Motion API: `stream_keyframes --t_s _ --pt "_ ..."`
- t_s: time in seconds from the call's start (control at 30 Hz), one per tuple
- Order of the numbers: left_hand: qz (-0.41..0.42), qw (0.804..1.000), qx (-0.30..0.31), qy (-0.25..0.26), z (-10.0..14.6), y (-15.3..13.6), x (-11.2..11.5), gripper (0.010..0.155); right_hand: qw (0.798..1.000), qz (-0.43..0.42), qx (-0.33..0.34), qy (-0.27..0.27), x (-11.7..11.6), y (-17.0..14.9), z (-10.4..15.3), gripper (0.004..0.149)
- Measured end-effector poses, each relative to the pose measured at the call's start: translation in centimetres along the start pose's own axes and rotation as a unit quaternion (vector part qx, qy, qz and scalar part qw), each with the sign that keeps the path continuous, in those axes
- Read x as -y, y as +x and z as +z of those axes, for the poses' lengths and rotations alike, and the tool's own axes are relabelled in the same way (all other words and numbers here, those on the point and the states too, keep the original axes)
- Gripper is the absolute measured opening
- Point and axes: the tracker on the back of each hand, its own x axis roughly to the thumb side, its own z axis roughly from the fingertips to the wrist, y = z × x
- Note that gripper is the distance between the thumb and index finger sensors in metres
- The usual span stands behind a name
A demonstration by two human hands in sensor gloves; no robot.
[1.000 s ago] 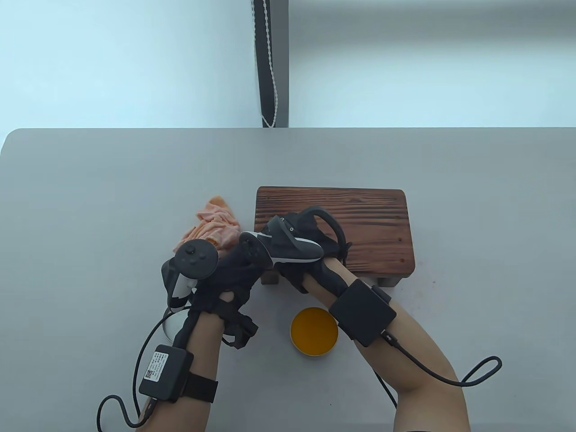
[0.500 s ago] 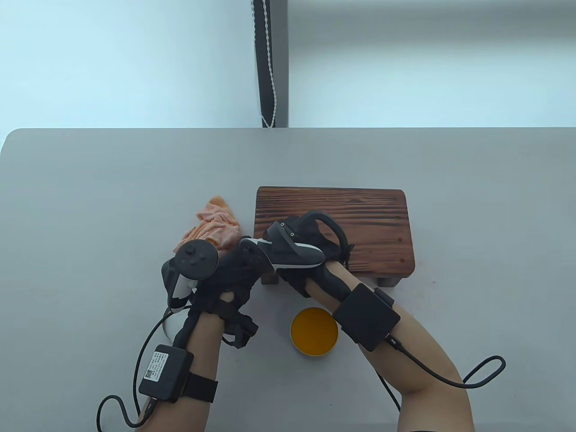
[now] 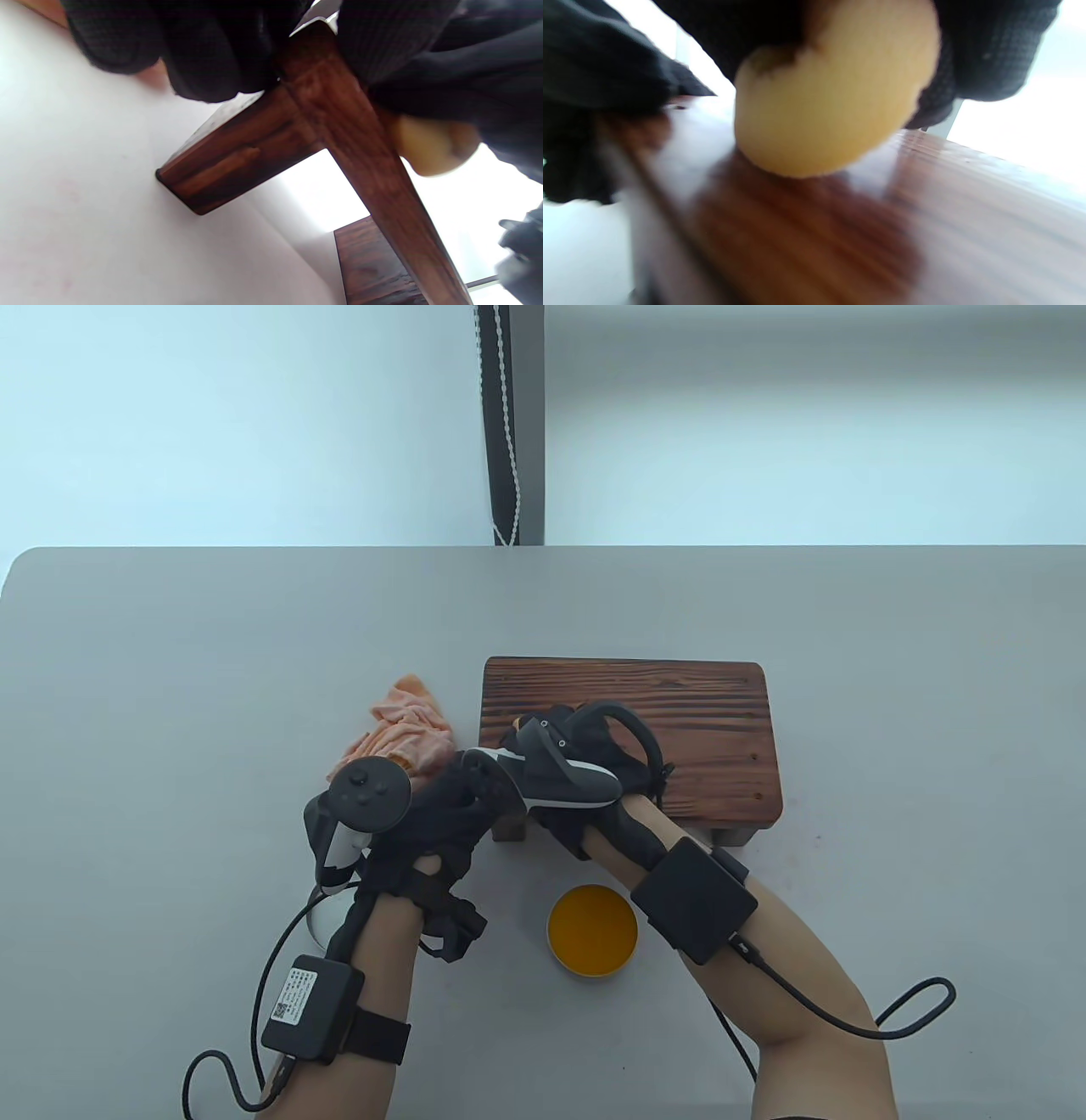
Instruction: Dip and apply wood wax on stool
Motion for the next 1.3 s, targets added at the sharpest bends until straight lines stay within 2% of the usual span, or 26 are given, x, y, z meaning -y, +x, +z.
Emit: stream_keyframes --t_s 0.13,0.2,0.27,0.4,0.5,0.6,0.67,0.8,0.9,1.0,1.1,1.2,1.3 --pt "0.006 1.0 -0.001 -0.005 -0.1 -0.1 -0.1 0.086 1.0 0.014 -0.023 0.011 -0.2 -1.1 0.2 0.04" --pt "0.007 1.0 -0.001 -0.005 -0.1 -0.1 -0.1 0.086 0.998 0.051 0.005 0.031 0.3 -0.2 1.4 0.041" --pt "0.005 1.0 -0.001 -0.002 -0.1 -0.1 0.0 0.086 0.999 0.021 0.026 0.032 0.6 0.3 2.0 0.041" --pt "0.0 1.0 0.0 -0.005 -0.1 -0.1 0.0 0.086 1.0 0.014 -0.008 -0.004 0.0 -0.7 0.9 0.039" --pt "-0.007 1.0 0.001 -0.009 -0.1 0.0 -0.1 0.086 0.999 0.017 -0.037 0.018 -0.2 -1.9 0.5 0.041" --pt "-0.012 1.0 0.001 -0.009 -0.1 0.1 -0.1 0.085 0.998 0.03 -0.008 0.047 0.4 -1.4 1.6 0.043" --pt "-0.011 1.0 0.001 -0.008 -0.1 0.1 -0.1 0.085 0.999 0.016 0.013 0.039 0.5 -0.9 2.2 0.043" --pt "-0.014 1.0 0.002 -0.011 -0.2 0.0 -0.1 0.086 1.0 -0.01 -0.006 0.007 -0.1 -2.2 1.3 0.04" --pt "-0.017 1.0 0.001 -0.011 -0.2 0.1 -0.1 0.086 0.999 -0.003 -0.027 0.026 -0.2 -3.4 0.9 0.041" --pt "-0.016 1.0 0.001 -0.014 -0.2 0.0 -0.1 0.086 0.998 0.041 0.0 0.05 0.2 -2.6 1.8 0.041" --pt "-0.02 1.0 0.001 -0.011 -0.1 0.2 0.0 0.086 0.998 0.0 0.026 0.054 0.5 -2.0 2.2 0.041" --pt "-0.021 1.0 0.002 -0.01 -0.1 0.2 0.0 0.085 1.0 -0.006 -0.014 0.02 -0.1 -2.9 1.4 0.04" --pt "-0.019 1.0 0.001 -0.011 -0.1 0.2 0.0 0.085 0.999 0.018 -0.044 0.024 -0.4 -3.7 0.9 0.04"
